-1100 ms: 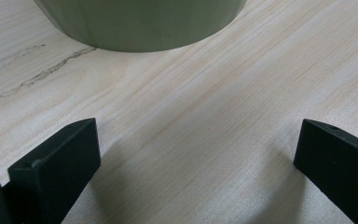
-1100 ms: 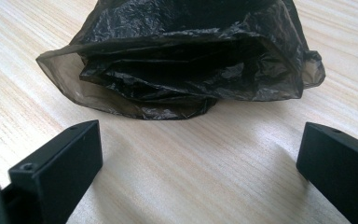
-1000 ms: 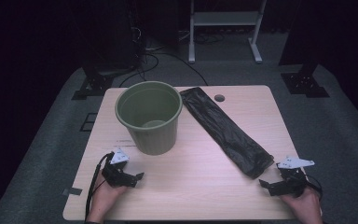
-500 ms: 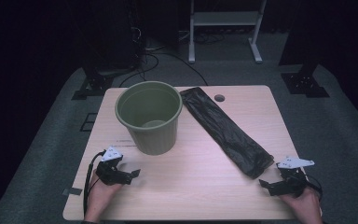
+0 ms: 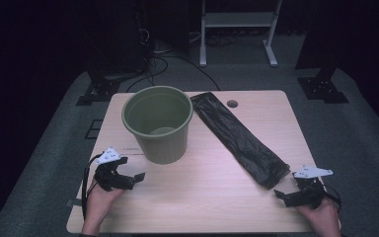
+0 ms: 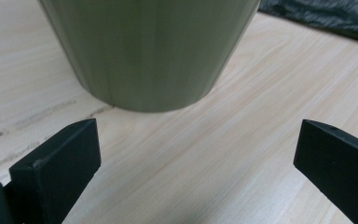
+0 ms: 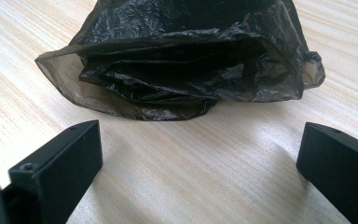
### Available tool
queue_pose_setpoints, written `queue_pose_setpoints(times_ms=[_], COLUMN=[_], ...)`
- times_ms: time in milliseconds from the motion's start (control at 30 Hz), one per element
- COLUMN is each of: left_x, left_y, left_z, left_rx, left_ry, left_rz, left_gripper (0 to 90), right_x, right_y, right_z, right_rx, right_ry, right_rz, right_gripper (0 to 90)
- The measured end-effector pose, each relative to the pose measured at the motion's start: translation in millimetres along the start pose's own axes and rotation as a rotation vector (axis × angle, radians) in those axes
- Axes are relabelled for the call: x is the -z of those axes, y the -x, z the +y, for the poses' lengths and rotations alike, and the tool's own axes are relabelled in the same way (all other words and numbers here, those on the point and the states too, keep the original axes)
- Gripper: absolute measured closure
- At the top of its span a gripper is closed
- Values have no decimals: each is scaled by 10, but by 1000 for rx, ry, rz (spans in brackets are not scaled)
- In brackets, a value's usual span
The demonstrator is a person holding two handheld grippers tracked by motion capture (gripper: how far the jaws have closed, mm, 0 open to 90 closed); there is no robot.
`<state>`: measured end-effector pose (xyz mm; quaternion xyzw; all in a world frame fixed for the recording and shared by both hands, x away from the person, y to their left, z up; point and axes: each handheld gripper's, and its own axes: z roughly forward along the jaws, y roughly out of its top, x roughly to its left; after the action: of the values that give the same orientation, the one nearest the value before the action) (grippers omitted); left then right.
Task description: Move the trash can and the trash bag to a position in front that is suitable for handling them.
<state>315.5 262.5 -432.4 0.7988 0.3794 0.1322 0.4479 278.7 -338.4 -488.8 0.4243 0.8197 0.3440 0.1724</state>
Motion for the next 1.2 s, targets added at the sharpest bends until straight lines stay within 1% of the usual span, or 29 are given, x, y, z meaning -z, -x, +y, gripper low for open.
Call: queue_pose_setpoints(times_ms=[67,233,333,367,600,633,700,800,833,933,967,1033,1100,1200], left_x=[15,59,76,93,141,165,182,200,215,259,259,279,289,314], left_y=[2,27,38,38,49,56,58,56,47,26,26,18,9,-7], left_z=[21,124,169,199,287,328,361,401,431,533,533,600,633,694], left_rx=[-3,-6,-15,-13,-12,-14,-15,-19,-17,-16,-16,-21,-27,-29], left_ry=[-3,5,6,12,17,17,18,21,22,22,22,16,15,23], left_rz=[2,-9,-5,-14,-24,-25,-30,-33,-43,-47,-47,-45,-43,-41], left_gripper=[0,0,0,0,0,0,0,0,0,0,0,0,0,0], right_x=[0,0,-1,-1,-1,-1,0,-1,-1,-1,-1,-1,-1,-1], right_y=[0,-1,-1,-1,-1,-1,-1,0,0,-1,-1,0,0,-1], right_z=[0,1,1,1,1,1,1,1,1,1,1,1,1,1], right_rx=[0,-2,-2,-2,-2,-1,-2,-1,-1,-2,-2,-1,-1,-2], right_ry=[0,0,0,0,0,0,0,0,0,0,0,0,0,0], right_rz=[0,-1,-1,-1,-1,-1,-1,-1,-1,-1,-1,-1,-1,-1], right_gripper=[0,0,0,0,0,0,0,0,0,0,0,0,0,0])
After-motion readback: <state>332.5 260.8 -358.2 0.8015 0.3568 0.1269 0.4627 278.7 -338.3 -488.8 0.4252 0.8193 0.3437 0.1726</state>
